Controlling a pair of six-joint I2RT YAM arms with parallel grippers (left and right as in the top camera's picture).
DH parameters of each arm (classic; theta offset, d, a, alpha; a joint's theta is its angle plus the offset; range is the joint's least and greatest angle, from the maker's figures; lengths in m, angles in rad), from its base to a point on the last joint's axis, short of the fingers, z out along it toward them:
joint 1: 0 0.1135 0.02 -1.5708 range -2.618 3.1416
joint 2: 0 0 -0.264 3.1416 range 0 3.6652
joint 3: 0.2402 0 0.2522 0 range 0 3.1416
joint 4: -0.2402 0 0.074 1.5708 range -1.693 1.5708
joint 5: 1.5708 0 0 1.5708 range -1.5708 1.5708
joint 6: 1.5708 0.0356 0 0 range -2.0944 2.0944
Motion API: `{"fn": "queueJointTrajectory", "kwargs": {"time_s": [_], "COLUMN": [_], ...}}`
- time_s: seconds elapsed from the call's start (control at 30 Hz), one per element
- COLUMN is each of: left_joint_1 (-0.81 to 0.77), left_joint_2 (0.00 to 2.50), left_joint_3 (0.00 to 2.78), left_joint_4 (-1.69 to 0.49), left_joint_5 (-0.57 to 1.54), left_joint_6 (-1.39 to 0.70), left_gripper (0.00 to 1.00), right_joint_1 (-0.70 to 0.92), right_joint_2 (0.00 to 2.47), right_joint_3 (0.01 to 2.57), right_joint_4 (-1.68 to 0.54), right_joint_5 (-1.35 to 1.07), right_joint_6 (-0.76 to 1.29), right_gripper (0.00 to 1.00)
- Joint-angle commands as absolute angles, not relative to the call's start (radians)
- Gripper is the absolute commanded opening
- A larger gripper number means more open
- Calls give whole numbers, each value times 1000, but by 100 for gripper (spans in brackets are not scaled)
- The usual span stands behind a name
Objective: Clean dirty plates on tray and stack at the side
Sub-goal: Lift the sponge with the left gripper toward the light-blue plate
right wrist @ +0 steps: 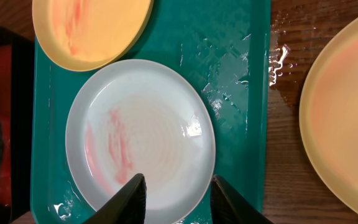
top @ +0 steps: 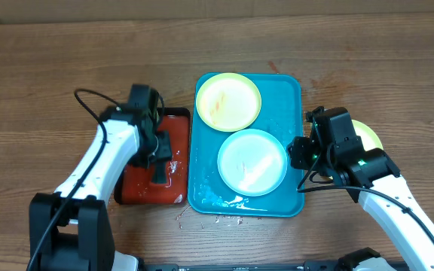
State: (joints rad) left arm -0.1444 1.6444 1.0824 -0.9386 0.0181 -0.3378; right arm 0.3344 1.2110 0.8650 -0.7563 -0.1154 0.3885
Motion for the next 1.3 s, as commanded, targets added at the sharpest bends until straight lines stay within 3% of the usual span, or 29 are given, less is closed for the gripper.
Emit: {"fn": "queueJointTrajectory", "kwargs": {"time_s": [0.0,0.1,0.2,0.23,0.77,1.13,1.27], "left_joint_1": [-151,-151,-151,-151,-151,-151,-152], "left_joint_2": [1647,1647,1647,1647,1608,1602,1600], "left_joint_3": [957,870,842,846,1363,1407,1426], "left_joint_4": [-835,-737,-705,-706,-1169,-1216,-1226], "left_joint_5": [23,30,30,28,-36,-41,-33], "left_joint_6": [-337,-337,-337,-336,-336,-336,-300], "left_gripper": [44,38,7,4,4,4,4], "right_joint_1": [336,336,336,336,330,330,330], "right_joint_2": [1208,1208,1208,1208,1225,1391,1446], "right_joint_3": [883,883,883,883,883,883,883], "right_joint_4": [-753,-751,-750,-749,-736,-713,-649], "right_joint_5": [-112,-112,-112,-112,33,-35,-171], "right_joint_6": [390,390,390,390,454,463,315], "right_gripper": [36,36,36,36,35,36,43]}}
